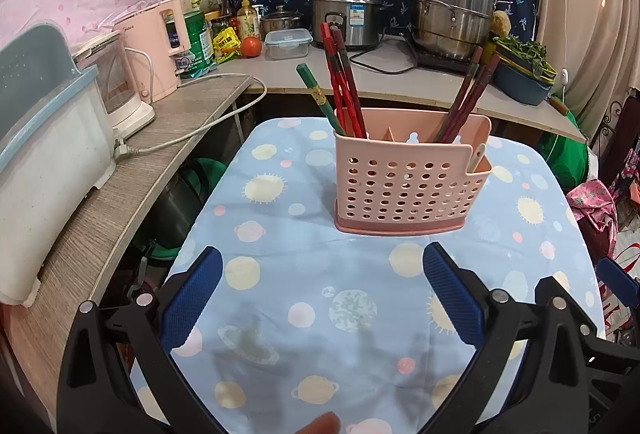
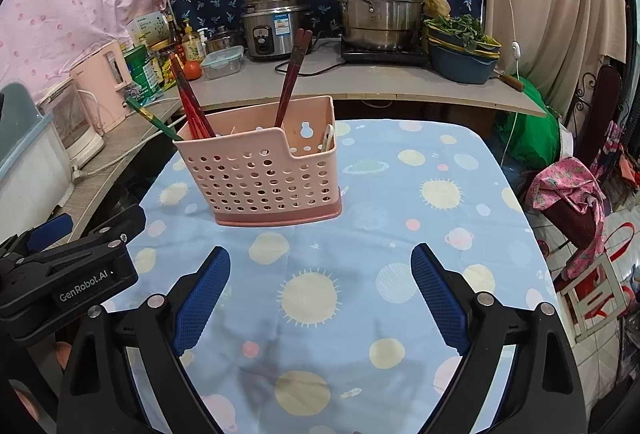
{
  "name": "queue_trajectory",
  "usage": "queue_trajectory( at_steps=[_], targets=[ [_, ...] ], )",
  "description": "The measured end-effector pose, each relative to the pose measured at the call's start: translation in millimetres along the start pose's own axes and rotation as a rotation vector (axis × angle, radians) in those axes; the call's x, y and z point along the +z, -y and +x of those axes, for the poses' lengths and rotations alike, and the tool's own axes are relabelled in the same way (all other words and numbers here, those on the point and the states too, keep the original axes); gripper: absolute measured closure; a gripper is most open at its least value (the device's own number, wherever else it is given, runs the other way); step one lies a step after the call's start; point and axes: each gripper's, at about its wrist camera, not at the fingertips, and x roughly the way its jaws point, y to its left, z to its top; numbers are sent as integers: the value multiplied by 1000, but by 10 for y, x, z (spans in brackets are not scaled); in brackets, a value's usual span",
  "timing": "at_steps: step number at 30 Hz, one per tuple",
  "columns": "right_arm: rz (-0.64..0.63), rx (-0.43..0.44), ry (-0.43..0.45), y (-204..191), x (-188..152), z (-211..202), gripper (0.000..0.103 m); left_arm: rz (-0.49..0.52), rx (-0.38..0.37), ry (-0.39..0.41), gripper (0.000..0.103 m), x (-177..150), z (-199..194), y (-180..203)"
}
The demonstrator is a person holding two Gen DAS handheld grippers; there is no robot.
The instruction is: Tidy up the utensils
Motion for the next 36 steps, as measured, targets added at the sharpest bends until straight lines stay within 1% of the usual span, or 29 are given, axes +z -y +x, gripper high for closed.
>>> queue_trajectory(
  at_steps=[20,36],
  targets=[
    [-12,-13,-14,11,23,114,15,20,8,-5,7,10,93,31],
    [-20,-17,-25,-36,46,210,15,16,14,-14,7,5,184,14]
  ],
)
